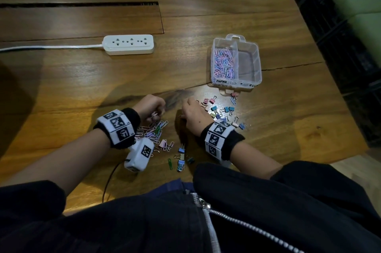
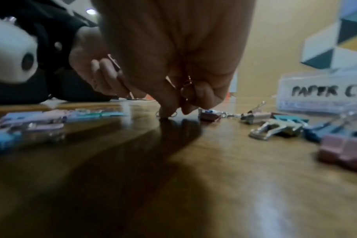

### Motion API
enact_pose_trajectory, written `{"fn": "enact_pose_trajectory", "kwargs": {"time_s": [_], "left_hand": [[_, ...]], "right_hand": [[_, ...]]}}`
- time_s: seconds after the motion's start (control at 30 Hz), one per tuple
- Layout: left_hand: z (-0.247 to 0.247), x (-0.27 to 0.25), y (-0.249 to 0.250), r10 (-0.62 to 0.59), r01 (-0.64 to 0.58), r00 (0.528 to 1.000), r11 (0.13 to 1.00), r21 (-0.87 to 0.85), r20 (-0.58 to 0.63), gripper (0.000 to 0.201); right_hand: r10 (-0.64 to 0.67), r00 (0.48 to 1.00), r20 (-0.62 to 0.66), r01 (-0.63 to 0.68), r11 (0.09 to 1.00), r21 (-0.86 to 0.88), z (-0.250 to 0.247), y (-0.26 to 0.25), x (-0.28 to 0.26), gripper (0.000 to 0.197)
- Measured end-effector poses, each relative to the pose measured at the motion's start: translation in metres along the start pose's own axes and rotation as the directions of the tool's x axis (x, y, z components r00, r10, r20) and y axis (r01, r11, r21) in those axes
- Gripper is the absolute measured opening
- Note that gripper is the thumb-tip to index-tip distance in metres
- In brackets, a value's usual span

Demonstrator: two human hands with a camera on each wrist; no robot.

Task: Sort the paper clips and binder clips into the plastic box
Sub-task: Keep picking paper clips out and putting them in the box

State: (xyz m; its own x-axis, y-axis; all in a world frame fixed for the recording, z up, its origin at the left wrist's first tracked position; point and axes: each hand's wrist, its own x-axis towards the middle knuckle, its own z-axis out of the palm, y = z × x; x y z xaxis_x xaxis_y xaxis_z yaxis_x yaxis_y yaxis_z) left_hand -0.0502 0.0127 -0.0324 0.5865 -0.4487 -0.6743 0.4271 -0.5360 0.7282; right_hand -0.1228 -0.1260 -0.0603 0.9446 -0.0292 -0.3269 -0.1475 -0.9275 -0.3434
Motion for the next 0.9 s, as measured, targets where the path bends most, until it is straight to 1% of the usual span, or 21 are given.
{"fn": "enact_pose_trajectory", "kwargs": {"time_s": [0.03,0.07,0.1,0.13,0.17,0.2,0.23,0.27,0.3,0.33,0.37,0.4,0.43,0.53,0.63,0.73,0.8,0.83,0.87,0.9], "left_hand": [[-0.002,-0.003,-0.002,-0.007,0.008,1.000,0.999,-0.043,0.031,0.028],[-0.003,-0.006,-0.003,-0.011,0.014,0.998,0.999,-0.043,0.069,0.028],[-0.002,-0.010,-0.003,-0.016,0.016,0.994,1.000,-0.003,0.110,0.030],[0.000,-0.014,-0.003,-0.021,0.008,0.989,0.996,0.084,0.147,0.031],[0.002,-0.018,-0.005,-0.020,-0.015,0.985,0.979,0.201,0.174,0.031],[0.004,-0.022,-0.007,-0.015,-0.050,0.982,0.942,0.333,0.189,0.030],[0.006,-0.025,-0.010,0.001,-0.096,0.979,0.884,0.457,0.202,0.028],[0.007,-0.028,-0.013,0.013,-0.138,0.976,0.808,0.572,0.216,0.022],[0.008,-0.031,-0.015,0.016,-0.170,0.975,0.701,0.693,0.223,0.018],[0.009,-0.033,-0.017,0.022,-0.197,0.974,0.564,0.802,0.223,0.023],[0.010,-0.033,-0.019,0.034,-0.219,0.973,0.441,0.871,0.227,0.031],[0.011,-0.033,-0.021,0.052,-0.237,0.971,0.372,0.898,0.234,0.036],[0.013,-0.032,-0.022,0.073,-0.250,0.968,0.347,0.904,0.240,0.035],[0.018,-0.029,-0.024,0.081,-0.261,0.965,0.378,0.888,0.249,0.027],[0.019,-0.025,-0.023,0.047,-0.248,0.966,0.450,0.858,0.255,0.022],[0.018,-0.022,-0.023,0.046,-0.232,0.968,0.547,0.804,0.248,0.016],[0.015,-0.022,-0.023,0.055,-0.222,0.970,0.601,0.768,0.238,0.014],[0.014,-0.022,-0.023,0.062,-0.224,0.969,0.628,0.746,0.238,0.013],[0.014,-0.022,-0.022,0.075,-0.231,0.967,0.656,0.719,0.243,0.012],[0.014,-0.022,-0.021,0.096,-0.245,0.964,0.687,0.684,0.249,0.011]], "right_hand": [[-0.037,0.999,-0.001,0.037,0.999,-0.004,-0.001,0.002,-0.003,0.026],[-0.060,0.998,0.001,0.060,0.998,0.023,-0.002,0.004,-0.005,0.025],[-0.060,0.998,0.004,0.059,0.994,0.094,-0.004,0.005,-0.008,0.024],[-0.036,0.999,0.013,0.033,0.979,0.200,-0.006,0.008,-0.010,0.023],[0.004,0.999,0.042,-0.017,0.946,0.324,-0.010,0.010,-0.013,0.022],[0.044,0.995,0.093,-0.081,0.894,0.440,-0.014,0.011,-0.015,0.023],[0.073,0.985,0.157,-0.148,0.823,0.548,-0.017,0.013,-0.017,0.022],[0.090,0.970,0.225,-0.218,0.728,0.649,-0.021,0.015,-0.019,0.021],[0.096,0.950,0.296,-0.290,0.617,0.732,-0.025,0.017,-0.020,0.025],[0.093,0.929,0.358,-0.355,0.500,0.790,-0.028,0.018,-0.021,0.029],[0.081,0.915,0.395,-0.393,0.396,0.830,-0.030,0.019,-0.024,0.031],[0.071,0.909,0.410,-0.409,0.328,0.851,-0.032,0.020,-0.025,0.031],[0.055,0.907,0.417,-0.414,0.289,0.863,-0.032,0.020,-0.026,0.030],[-0.003,0.901,0.434,-0.417,0.273,0.867,-0.030,0.017,-0.027,0.027],[-0.027,0.890,0.456,-0.432,0.271,0.860,-0.027,0.015,-0.028,0.028],[0.017,0.871,0.490,-0.478,0.257,0.840,-0.023,0.014,-0.031,0.028],[0.061,0.878,0.476,-0.473,0.268,0.839,-0.020,0.012,-0.031,0.024],[0.072,0.890,0.450,-0.449,0.304,0.840,-0.018,0.010,-0.030,0.022],[0.075,0.906,0.417,-0.413,0.371,0.832,-0.017,0.009,-0.030,0.021],[0.068,0.921,0.383,-0.369,0.462,0.806,-0.015,0.008,-0.032,0.022]]}}
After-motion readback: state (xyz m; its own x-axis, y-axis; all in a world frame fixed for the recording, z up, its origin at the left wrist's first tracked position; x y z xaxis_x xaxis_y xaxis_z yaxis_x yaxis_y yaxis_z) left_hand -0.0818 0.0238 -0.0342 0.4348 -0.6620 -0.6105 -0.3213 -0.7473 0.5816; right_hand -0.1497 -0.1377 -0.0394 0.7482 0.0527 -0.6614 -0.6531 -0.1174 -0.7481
